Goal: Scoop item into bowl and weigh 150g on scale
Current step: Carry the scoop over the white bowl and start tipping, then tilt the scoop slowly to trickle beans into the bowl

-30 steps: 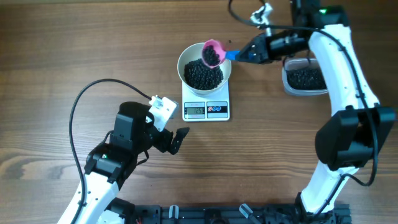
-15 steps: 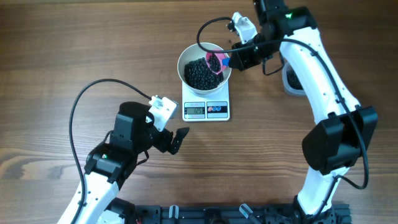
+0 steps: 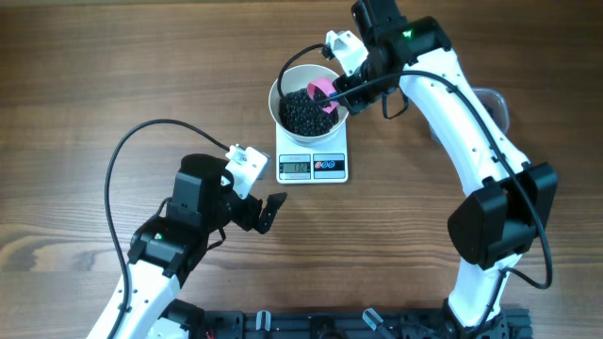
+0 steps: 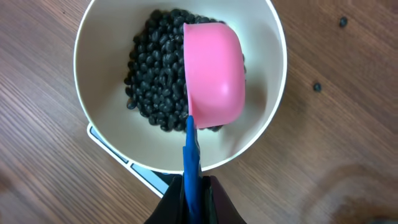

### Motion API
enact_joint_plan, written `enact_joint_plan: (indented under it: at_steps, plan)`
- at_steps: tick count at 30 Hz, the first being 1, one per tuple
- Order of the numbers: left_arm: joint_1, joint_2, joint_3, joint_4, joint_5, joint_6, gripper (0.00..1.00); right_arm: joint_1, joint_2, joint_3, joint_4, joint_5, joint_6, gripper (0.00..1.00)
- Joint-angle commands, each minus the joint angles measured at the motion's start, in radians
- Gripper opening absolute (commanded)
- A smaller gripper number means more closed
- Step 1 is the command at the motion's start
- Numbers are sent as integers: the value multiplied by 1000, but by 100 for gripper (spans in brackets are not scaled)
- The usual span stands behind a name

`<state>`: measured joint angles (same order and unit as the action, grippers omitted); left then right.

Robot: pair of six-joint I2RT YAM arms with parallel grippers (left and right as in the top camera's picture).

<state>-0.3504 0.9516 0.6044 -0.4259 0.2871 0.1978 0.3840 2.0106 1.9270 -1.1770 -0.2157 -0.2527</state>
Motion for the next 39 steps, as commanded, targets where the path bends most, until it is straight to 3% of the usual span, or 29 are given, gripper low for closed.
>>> enact_joint_plan:
  at_steps: [1,14,26,39]
  plan:
    - [8,0,-7,2,15,12,100,27,-22,33,27,18,-87,4]
    - [8,0,-7,2,15,12,100,40,-53,33,61,76,-85,4]
    - [8,0,-7,2,15,12,100,-72,-58,33,58,-209,-77,4]
    - [8,0,-7,2,15,12,100,-108,-58,33,54,-264,-76,4]
